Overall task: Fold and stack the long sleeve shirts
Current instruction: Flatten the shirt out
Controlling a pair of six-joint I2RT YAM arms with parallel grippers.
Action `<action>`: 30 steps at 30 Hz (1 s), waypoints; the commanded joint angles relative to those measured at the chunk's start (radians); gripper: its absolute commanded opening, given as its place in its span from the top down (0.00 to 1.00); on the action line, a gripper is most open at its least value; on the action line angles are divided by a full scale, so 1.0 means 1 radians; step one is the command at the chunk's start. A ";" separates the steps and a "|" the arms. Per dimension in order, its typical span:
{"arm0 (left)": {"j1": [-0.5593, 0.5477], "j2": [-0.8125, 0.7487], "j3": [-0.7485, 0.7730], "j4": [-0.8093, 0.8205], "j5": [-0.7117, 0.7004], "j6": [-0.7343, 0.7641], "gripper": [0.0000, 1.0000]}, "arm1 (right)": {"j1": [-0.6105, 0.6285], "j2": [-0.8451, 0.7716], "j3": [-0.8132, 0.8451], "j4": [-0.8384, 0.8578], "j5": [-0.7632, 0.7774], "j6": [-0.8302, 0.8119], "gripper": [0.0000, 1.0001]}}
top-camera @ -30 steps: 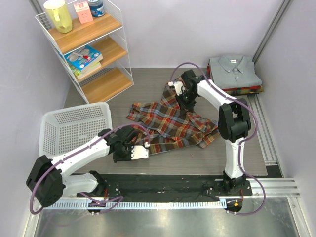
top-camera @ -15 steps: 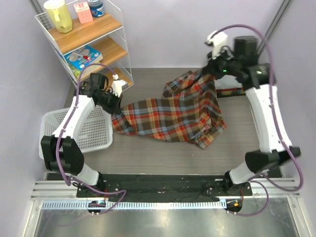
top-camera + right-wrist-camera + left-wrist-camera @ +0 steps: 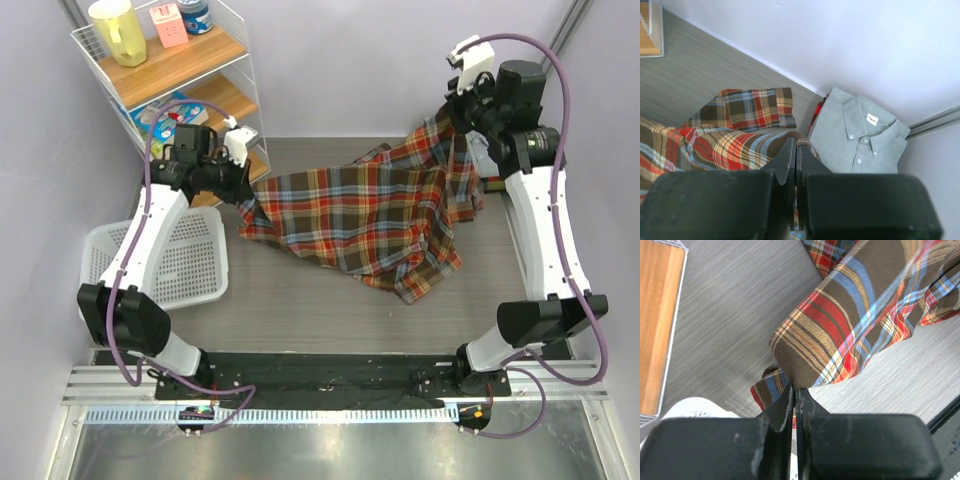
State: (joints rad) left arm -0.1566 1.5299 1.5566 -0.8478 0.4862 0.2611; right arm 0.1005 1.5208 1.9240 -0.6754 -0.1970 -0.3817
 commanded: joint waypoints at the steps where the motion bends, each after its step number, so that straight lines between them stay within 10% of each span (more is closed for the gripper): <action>1: -0.043 -0.066 0.071 0.061 -0.081 0.006 1.00 | -0.002 0.047 0.101 0.129 0.039 0.038 0.99; 11: -0.146 -0.093 -0.019 -0.100 -0.091 0.254 1.00 | -0.016 0.065 0.083 0.139 0.048 0.067 0.99; 19: -0.235 -0.181 -0.405 -0.148 -0.120 0.452 0.98 | -0.016 -0.086 -0.164 0.062 -0.091 0.058 0.99; 24: -0.218 -0.246 -0.529 -0.088 -0.117 0.397 0.58 | -0.018 -0.209 -0.410 -0.015 -0.208 0.021 0.99; 30: -0.094 -0.254 -0.536 -0.062 0.029 0.363 0.41 | -0.016 -0.298 -0.597 -0.061 -0.265 0.015 0.99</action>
State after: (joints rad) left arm -0.2989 1.2999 1.0035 -0.9554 0.4049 0.6357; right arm 0.0868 1.2804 1.3930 -0.7200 -0.3943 -0.3470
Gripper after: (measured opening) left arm 0.568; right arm 0.023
